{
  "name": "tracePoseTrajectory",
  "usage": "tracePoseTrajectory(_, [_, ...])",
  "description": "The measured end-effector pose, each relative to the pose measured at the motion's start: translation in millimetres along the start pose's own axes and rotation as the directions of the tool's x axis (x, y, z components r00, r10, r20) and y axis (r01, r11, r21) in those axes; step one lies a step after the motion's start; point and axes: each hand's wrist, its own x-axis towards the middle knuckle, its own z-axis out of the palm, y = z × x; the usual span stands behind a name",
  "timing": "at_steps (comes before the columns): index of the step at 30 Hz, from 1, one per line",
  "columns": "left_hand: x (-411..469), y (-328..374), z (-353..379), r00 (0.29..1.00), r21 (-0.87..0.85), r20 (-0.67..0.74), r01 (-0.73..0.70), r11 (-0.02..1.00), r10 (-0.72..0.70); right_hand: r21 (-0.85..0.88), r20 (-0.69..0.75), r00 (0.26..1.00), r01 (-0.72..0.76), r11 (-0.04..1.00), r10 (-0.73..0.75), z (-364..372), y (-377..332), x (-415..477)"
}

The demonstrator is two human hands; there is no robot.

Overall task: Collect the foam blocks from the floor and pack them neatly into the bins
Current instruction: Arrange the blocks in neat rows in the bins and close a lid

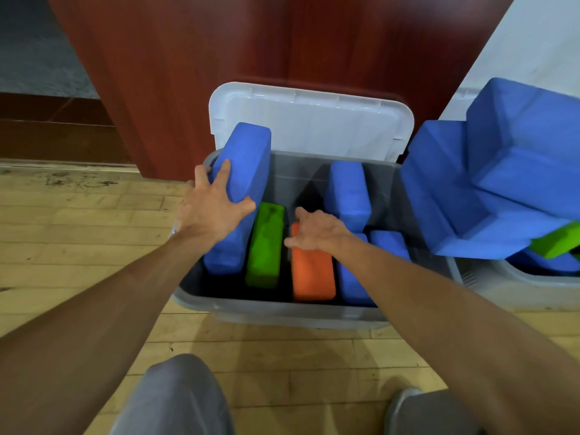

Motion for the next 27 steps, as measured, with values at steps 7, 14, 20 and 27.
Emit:
tracePoseTrajectory(7, [0, 5, 5, 1.000, -0.003, 0.016, -0.004, 1.000, 0.004, -0.337, -0.068, 0.997, 0.003, 0.942, -0.027, 18, 29, 0])
tracePoseTrajectory(14, [-4, 12, 1, 0.997, 0.038, 0.060, 0.039, 0.999, -0.042, -0.265, -0.042, 0.994, 0.088, 0.960, -0.103, 14, 19, -13])
tracePoseTrajectory(20, [-7, 15, -8, 0.990, 0.068, 0.134, 0.038, 0.997, -0.047, -0.310, 0.124, 0.974, 0.221, 0.925, -0.191, -32, 28, -40])
tracePoseTrajectory(27, [-5, 22, -19, 0.993, -0.095, 0.098, 0.070, 0.993, -0.061, -0.055, 0.029, 0.986, 0.165, 0.985, -0.163, -67, 55, -59])
